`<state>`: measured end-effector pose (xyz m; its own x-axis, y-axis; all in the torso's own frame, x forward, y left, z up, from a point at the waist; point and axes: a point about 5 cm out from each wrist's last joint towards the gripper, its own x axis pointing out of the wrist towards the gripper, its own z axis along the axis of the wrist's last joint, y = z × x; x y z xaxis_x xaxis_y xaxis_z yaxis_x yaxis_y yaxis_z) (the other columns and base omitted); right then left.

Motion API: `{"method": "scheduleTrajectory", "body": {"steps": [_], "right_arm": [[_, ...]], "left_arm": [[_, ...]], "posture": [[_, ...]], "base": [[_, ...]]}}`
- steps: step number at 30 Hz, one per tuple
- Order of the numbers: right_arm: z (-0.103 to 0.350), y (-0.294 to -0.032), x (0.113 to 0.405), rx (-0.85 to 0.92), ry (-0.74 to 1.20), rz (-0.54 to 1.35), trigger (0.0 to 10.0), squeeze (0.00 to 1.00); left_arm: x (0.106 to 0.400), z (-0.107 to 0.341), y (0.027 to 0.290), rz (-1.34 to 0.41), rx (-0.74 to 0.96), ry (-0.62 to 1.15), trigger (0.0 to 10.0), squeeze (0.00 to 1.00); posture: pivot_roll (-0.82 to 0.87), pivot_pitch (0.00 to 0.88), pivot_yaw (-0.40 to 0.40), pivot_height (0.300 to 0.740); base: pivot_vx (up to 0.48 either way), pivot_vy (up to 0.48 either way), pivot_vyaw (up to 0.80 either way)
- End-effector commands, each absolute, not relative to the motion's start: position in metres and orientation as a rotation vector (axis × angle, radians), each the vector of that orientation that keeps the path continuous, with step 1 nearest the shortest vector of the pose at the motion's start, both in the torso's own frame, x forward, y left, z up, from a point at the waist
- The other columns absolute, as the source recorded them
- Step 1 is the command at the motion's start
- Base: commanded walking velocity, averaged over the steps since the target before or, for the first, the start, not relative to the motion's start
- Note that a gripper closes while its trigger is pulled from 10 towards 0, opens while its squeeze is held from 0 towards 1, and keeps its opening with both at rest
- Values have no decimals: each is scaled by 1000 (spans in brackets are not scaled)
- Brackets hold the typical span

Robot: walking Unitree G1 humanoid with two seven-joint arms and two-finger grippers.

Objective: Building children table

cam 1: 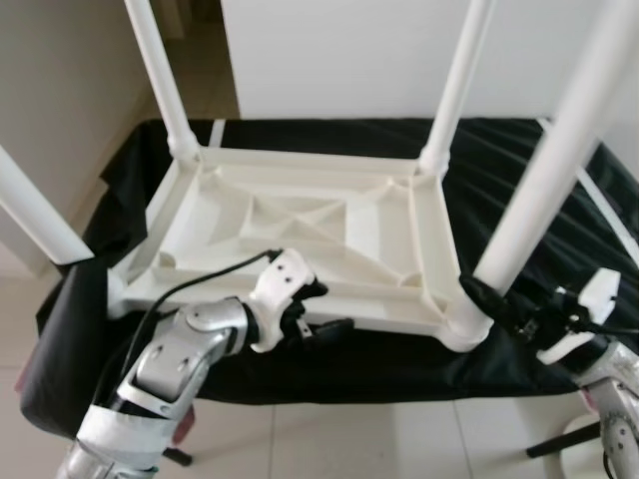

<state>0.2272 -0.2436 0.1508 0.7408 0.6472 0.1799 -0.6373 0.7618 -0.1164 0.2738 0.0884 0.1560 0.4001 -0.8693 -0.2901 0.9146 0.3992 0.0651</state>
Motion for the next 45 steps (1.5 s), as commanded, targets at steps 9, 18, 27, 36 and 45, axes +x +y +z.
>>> {"method": "scheduleTrajectory", "body": {"steps": [9,18,27,36,45], "right_arm": [[80,-257,199,87,169,614,10000,0],[81,-251,204,93,155,616,10000,0],[85,-247,213,31,82,454,10000,0],[93,-234,218,35,-11,340,10000,0],[94,-228,217,44,-63,294,10000,0]], "left_arm": [[272,159,89,-1161,226,224,10000,0],[272,159,88,-1162,230,224,10000,0],[270,158,88,-1153,227,221,10000,0],[269,158,86,-1160,221,217,10000,0],[269,158,84,-1168,221,215,10000,0]], "posture": [[-11,119,80,740],[-4,117,73,740],[-5,118,61,740],[-14,115,58,740],[-20,103,54,740]], "base": [[0,0,0],[0,0,0],[0,0,0],[0,0,0],[0,0,0]]}}
